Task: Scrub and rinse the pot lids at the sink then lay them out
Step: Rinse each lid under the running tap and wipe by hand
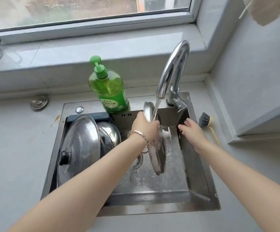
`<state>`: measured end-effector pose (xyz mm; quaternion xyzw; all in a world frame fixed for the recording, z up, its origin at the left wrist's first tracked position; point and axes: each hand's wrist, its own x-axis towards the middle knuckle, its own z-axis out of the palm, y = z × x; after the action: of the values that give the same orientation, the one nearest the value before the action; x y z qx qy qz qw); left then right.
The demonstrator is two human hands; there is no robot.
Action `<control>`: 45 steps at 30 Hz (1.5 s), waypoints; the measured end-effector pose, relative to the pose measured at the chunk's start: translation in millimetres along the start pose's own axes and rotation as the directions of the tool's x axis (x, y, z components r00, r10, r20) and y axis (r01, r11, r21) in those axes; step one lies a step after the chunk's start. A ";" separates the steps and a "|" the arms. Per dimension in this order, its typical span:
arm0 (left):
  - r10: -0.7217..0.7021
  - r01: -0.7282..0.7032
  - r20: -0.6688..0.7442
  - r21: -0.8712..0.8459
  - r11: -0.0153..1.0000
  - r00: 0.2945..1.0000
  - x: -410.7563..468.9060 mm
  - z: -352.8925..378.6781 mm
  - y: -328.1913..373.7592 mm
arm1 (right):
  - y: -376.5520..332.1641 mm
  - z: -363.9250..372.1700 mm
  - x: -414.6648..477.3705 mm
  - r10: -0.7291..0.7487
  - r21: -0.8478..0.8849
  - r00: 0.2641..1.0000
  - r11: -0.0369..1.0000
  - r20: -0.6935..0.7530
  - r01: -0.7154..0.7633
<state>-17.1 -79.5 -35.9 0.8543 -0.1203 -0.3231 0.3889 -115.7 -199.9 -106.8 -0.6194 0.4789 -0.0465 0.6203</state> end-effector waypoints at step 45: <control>-0.041 0.073 -0.068 0.576 0.814 0.997 -21.6 -193.2 -197.0 | -26.6 102.6 -137.5 -0.243 -0.489 0.970 0.843 0.027 0.225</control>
<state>82.2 175.4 -77.8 0.9433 -0.1769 -0.2605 0.1047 -108.4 -42.1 -34.6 -0.8087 0.4071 -0.0107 0.4245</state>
